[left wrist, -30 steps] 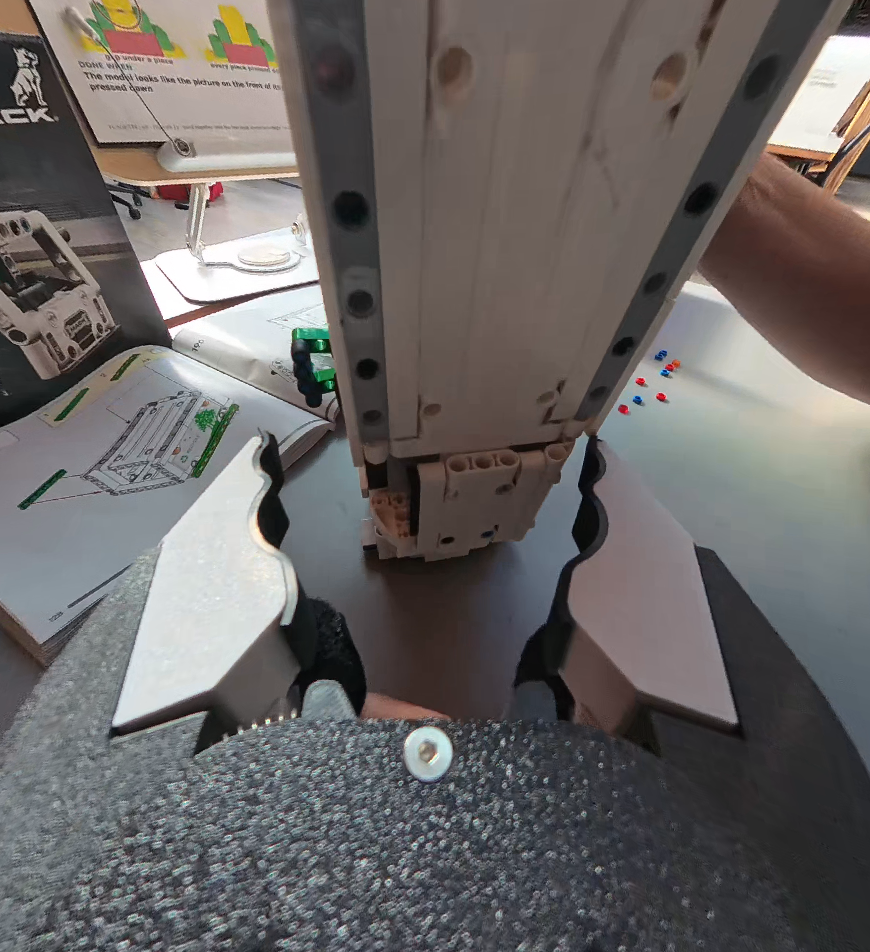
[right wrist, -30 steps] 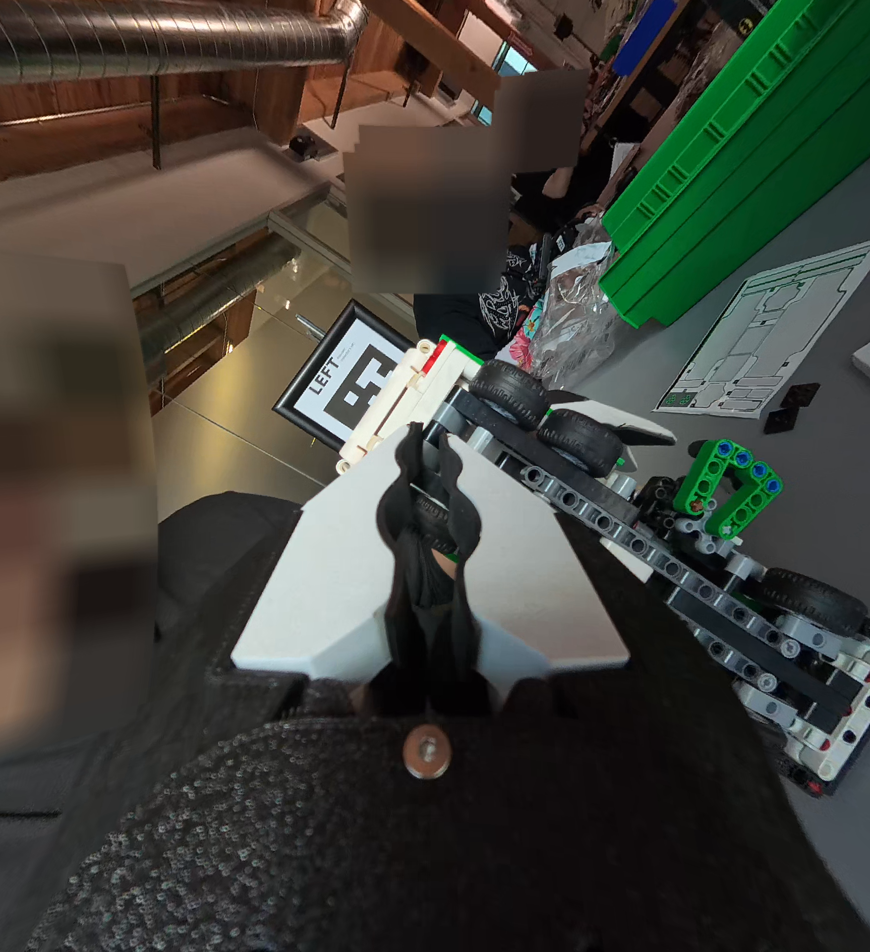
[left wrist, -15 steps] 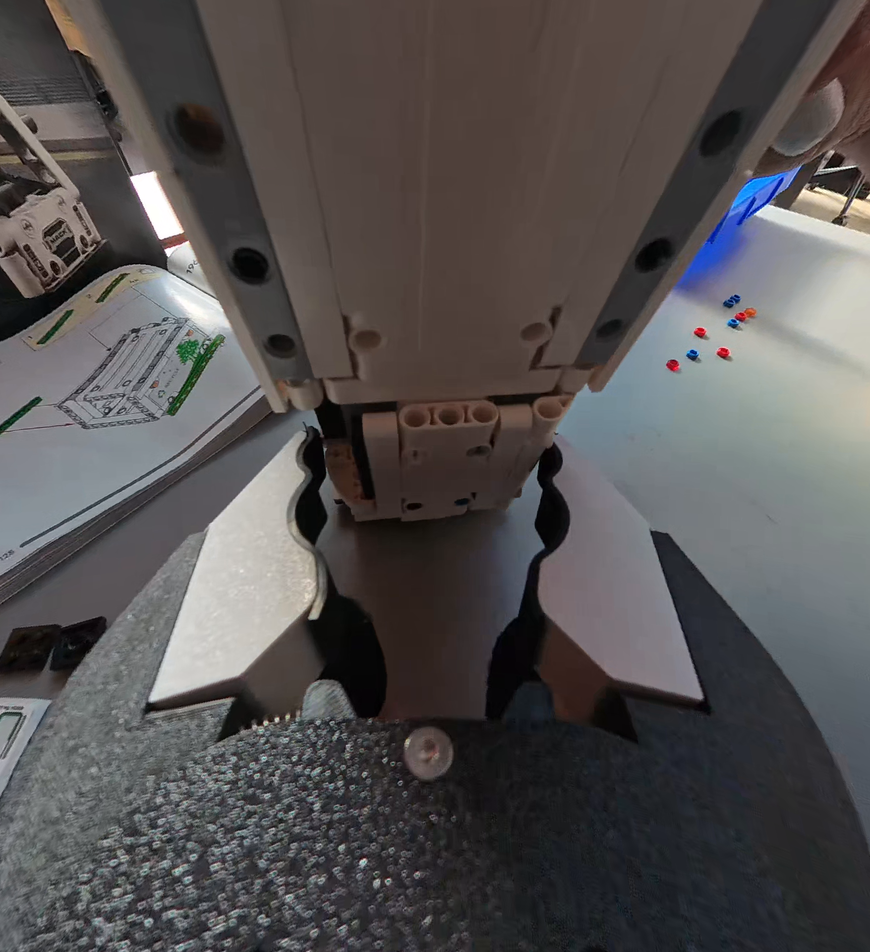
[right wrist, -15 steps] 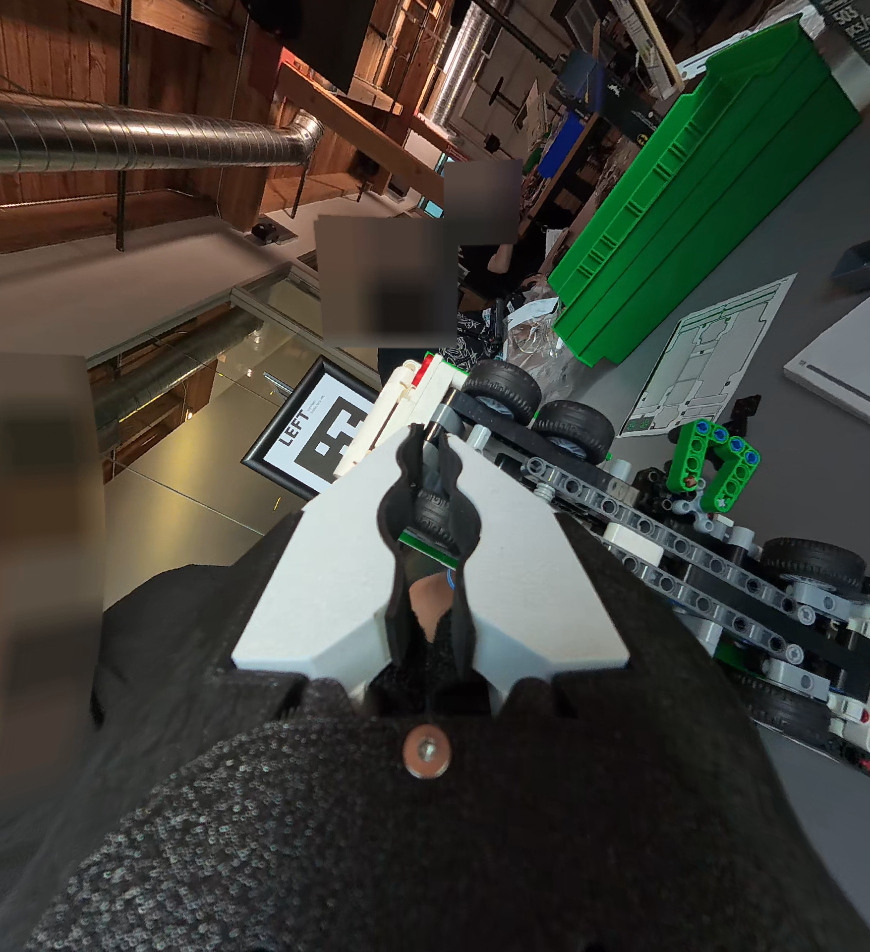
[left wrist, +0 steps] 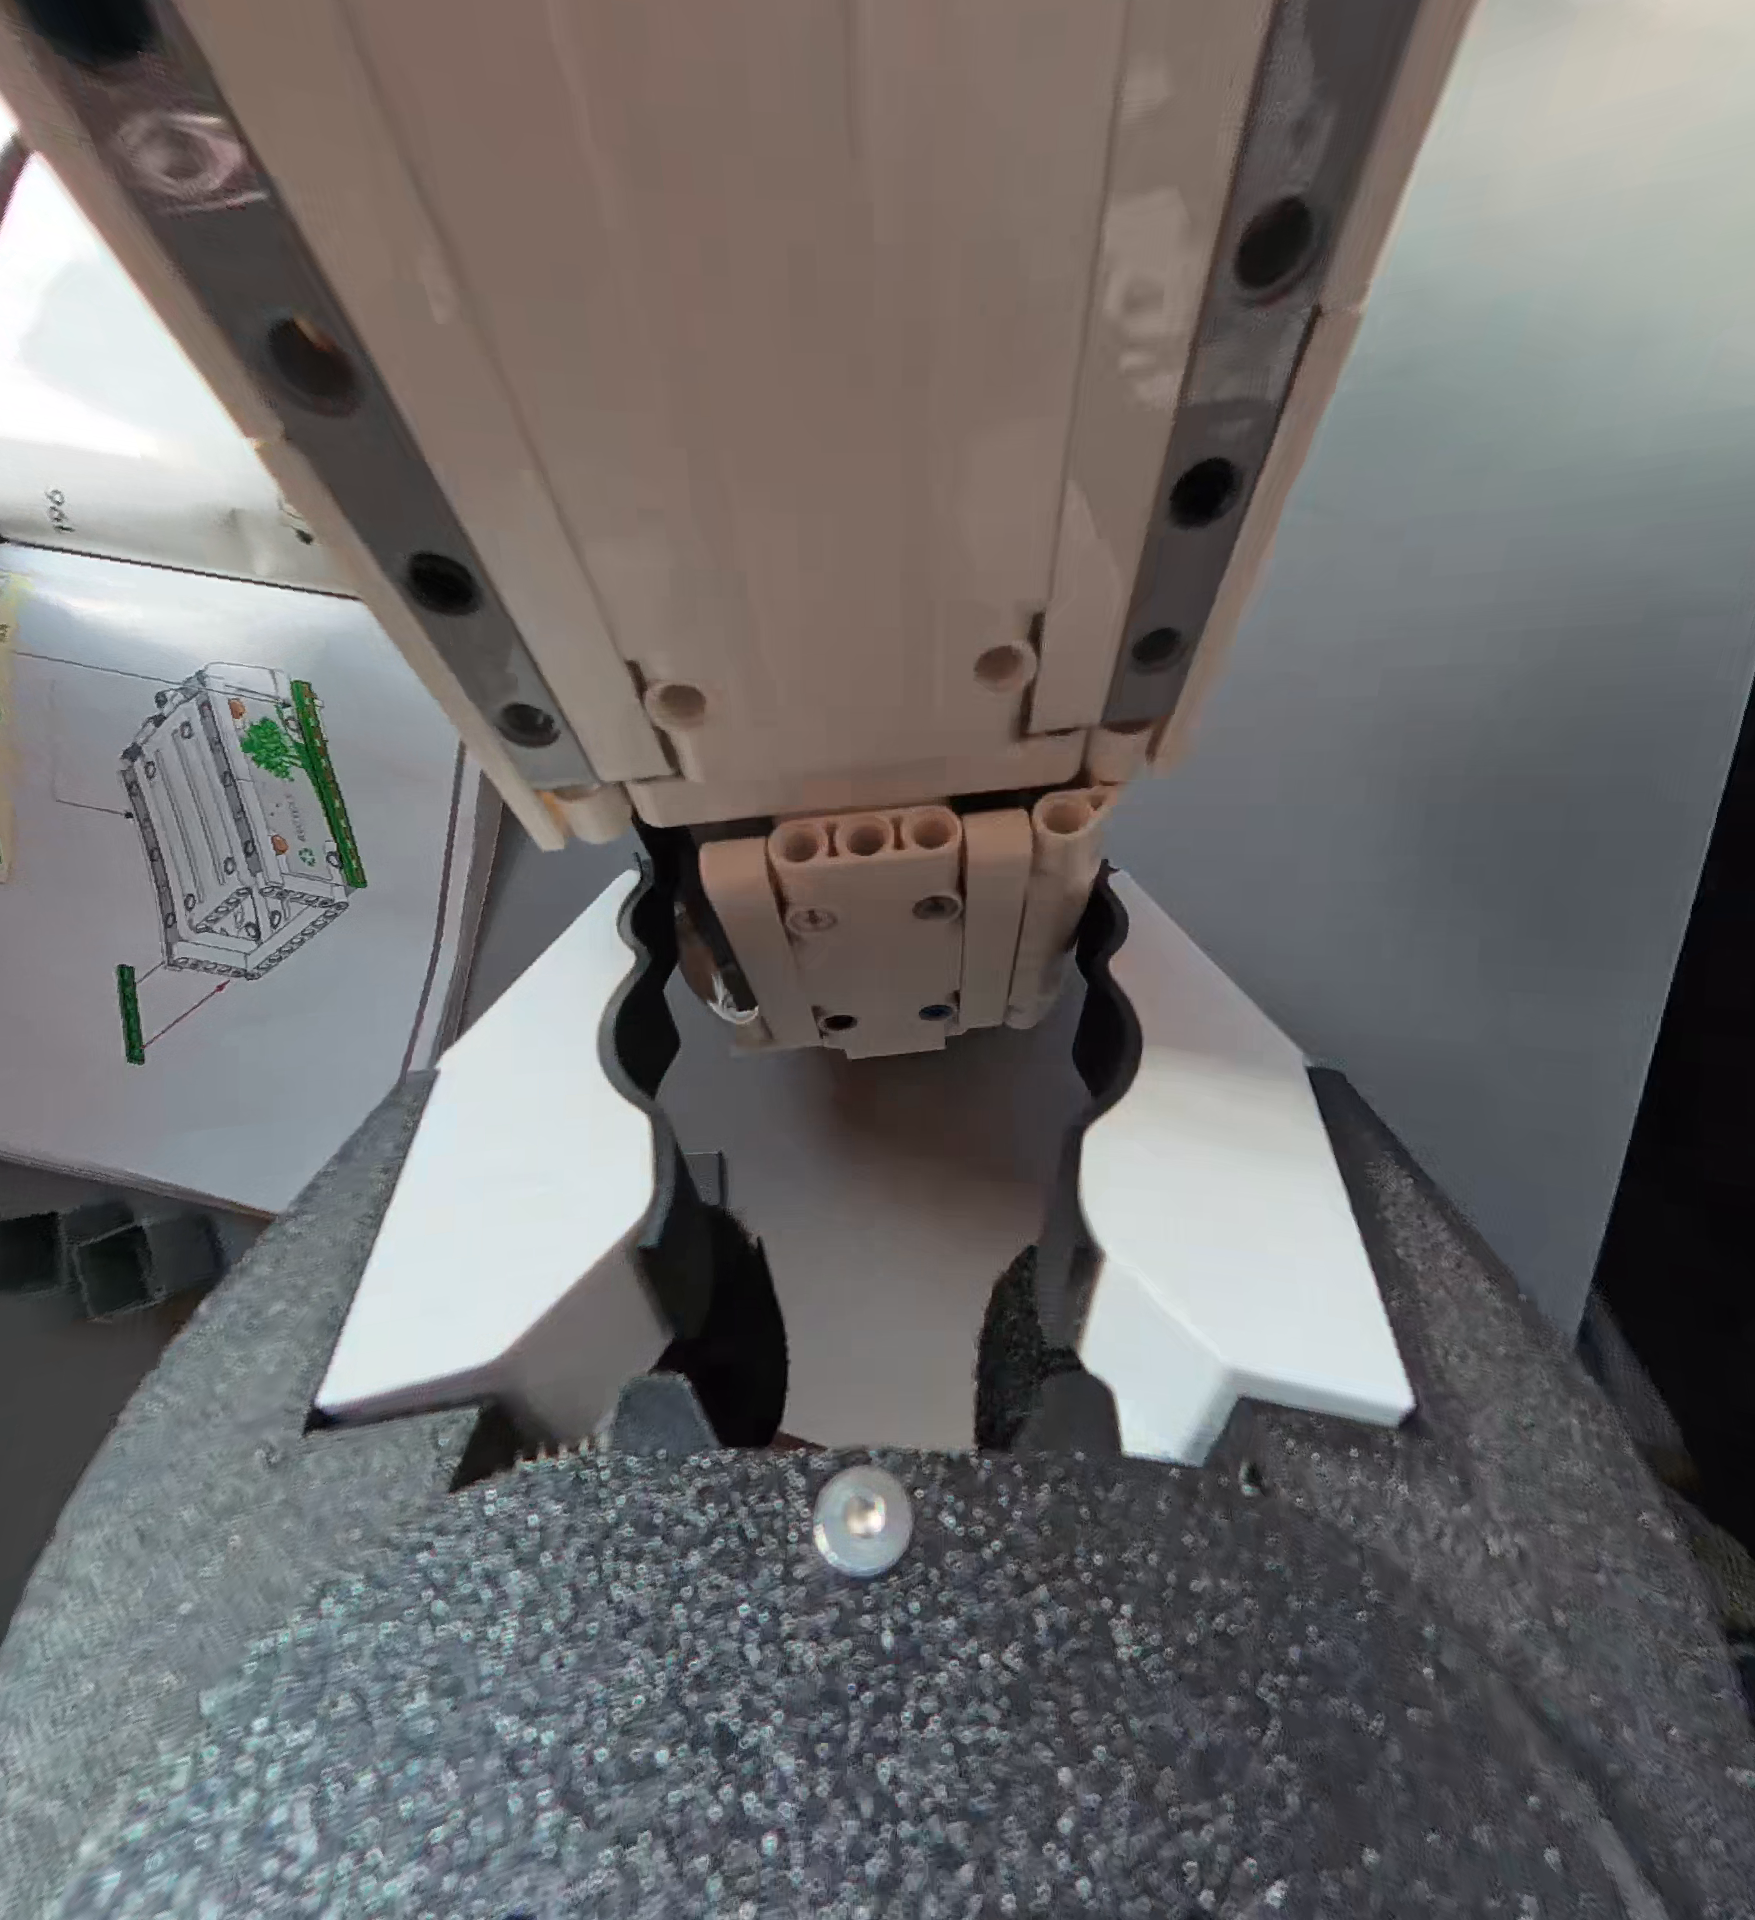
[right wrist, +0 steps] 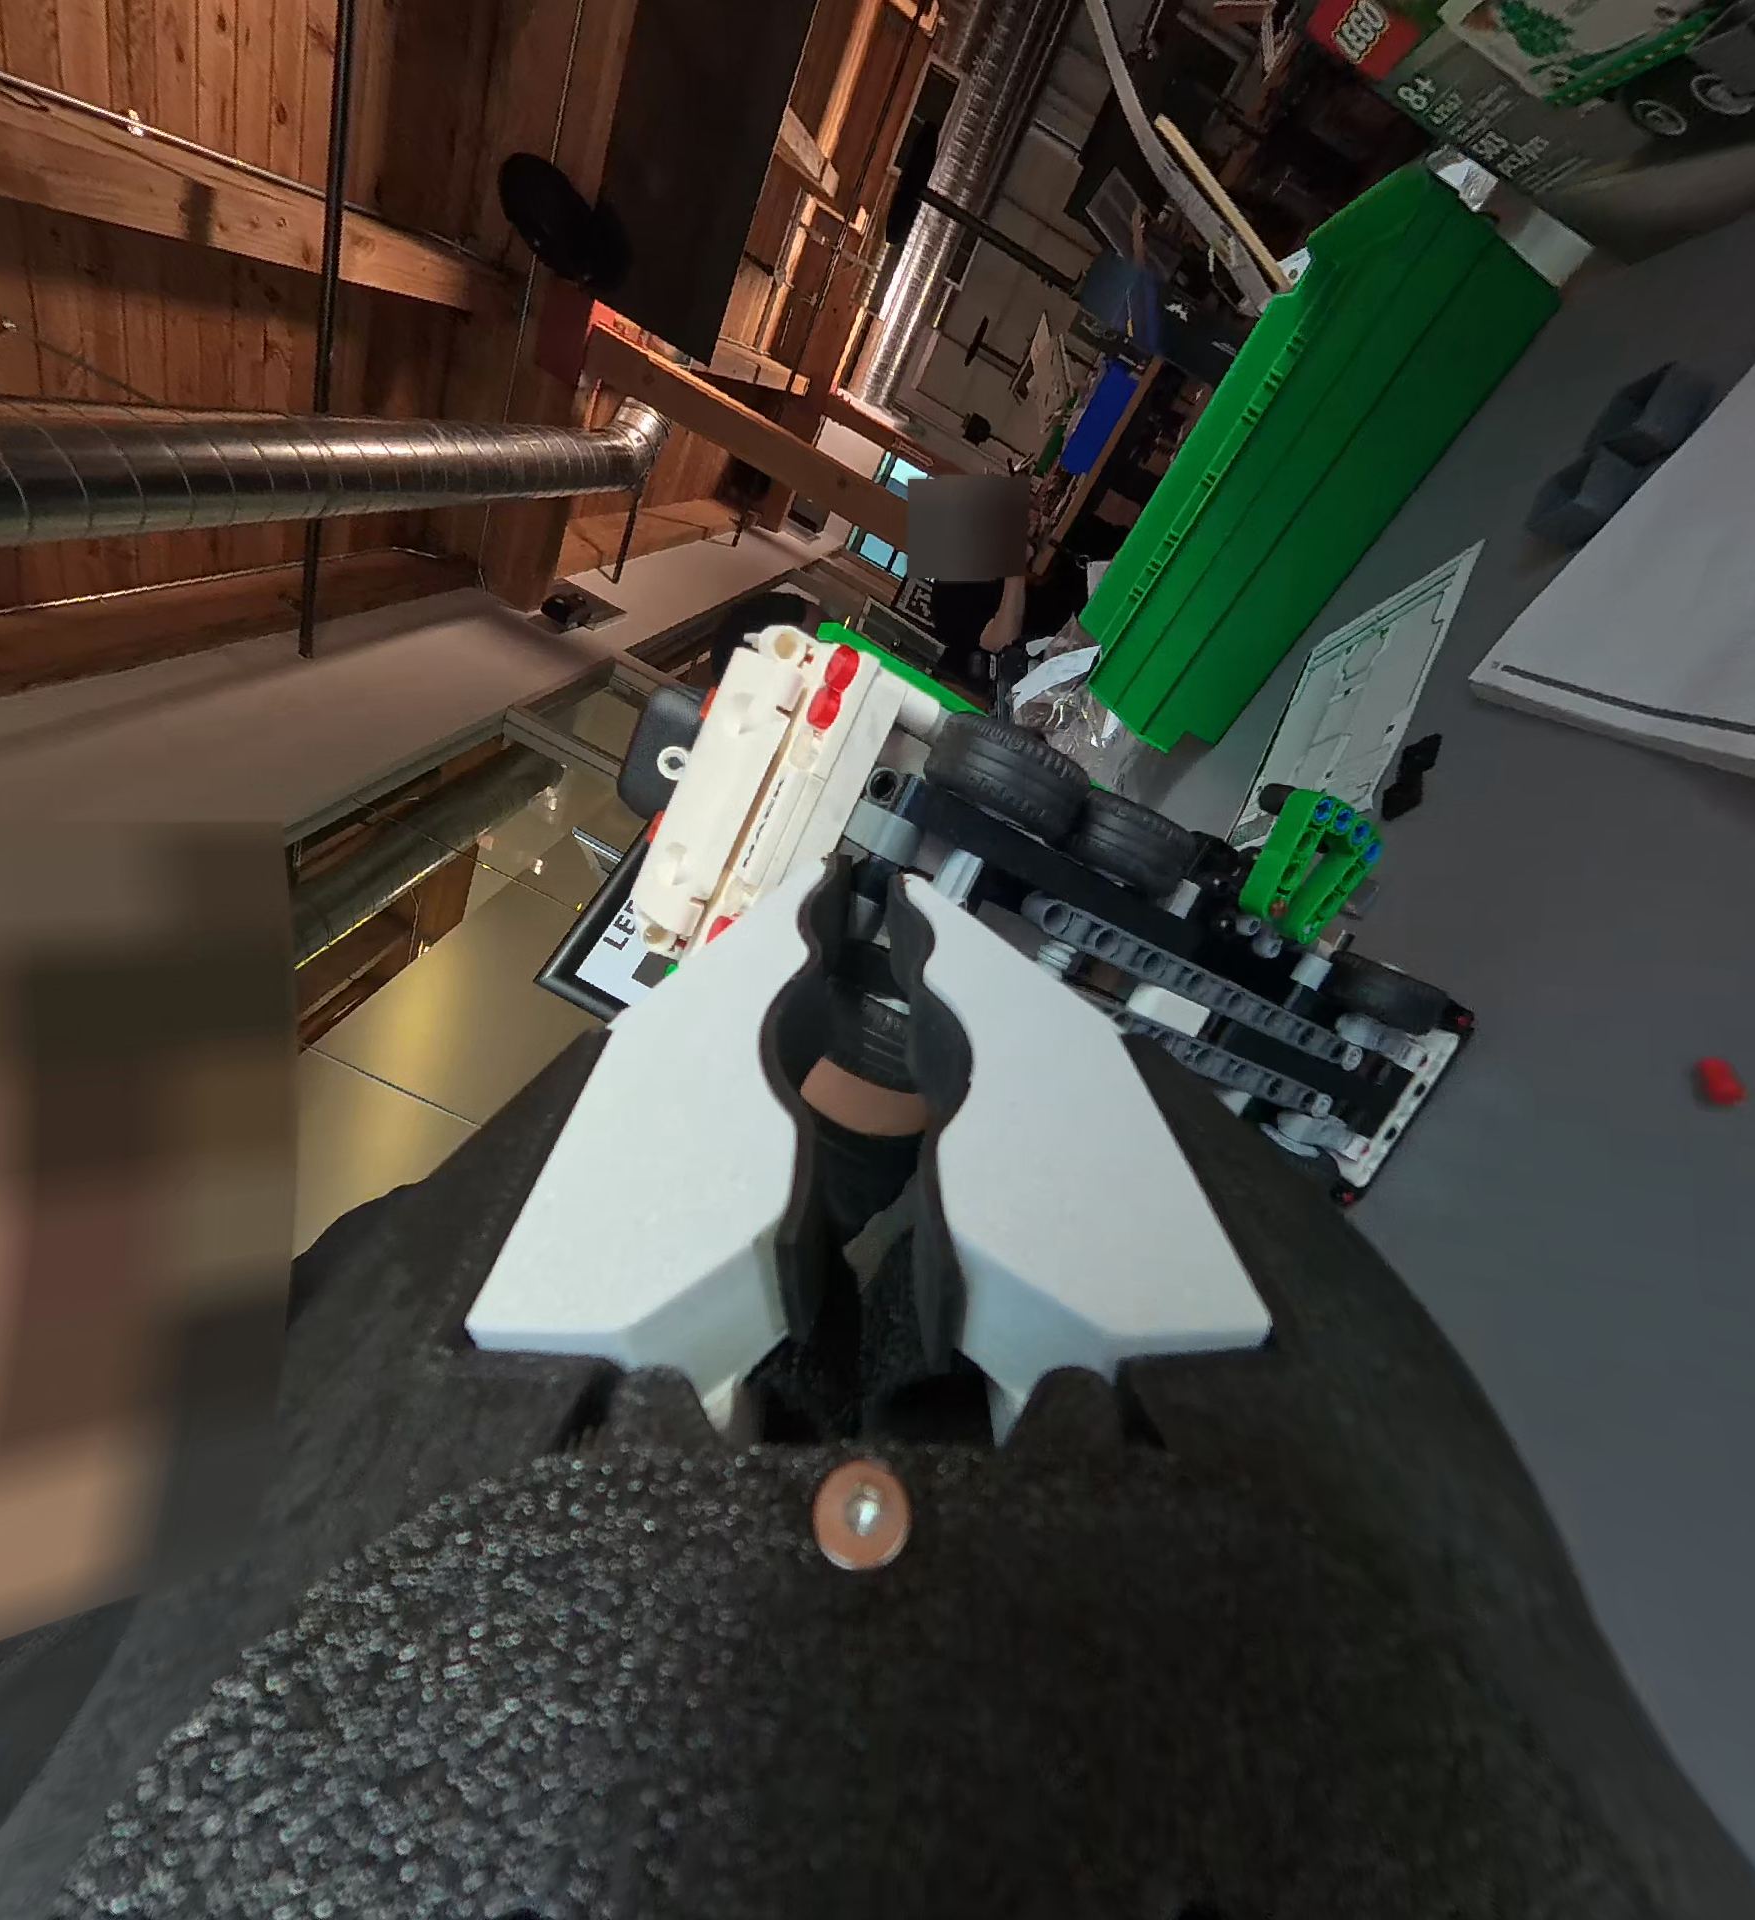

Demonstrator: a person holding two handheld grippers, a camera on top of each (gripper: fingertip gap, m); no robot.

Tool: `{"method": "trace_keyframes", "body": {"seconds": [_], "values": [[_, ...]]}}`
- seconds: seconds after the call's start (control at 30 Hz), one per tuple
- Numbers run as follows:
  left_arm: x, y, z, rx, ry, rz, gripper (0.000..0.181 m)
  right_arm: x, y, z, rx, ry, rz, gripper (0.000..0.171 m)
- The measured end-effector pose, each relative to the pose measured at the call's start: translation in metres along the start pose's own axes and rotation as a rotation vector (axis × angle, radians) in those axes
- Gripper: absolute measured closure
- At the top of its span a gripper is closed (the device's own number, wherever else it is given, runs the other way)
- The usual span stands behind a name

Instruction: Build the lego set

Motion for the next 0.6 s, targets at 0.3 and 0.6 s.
{"method": "trace_keyframes", "body": {"seconds": [0.3,0.6], "values": [[0.002,0.052,-0.015,-0.296,-0.120,-0.163,0.105,0.011,-0.044,0.069,-0.022,-0.312,0.026,0.163],[-0.008,0.059,-0.035,-0.559,-0.110,-0.227,0.105,0.058,-0.053,0.067,-0.096,-0.635,0.024,0.171]]}}
Point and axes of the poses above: each gripper's, where its closed fingertips meet, z back along the fingers, y out of its top, x = y × z across the jaws, the point moved 9 cm from there along z, back along the fingers, and after that the axes turned 9 degrees about -x, right-handed, at the moved point
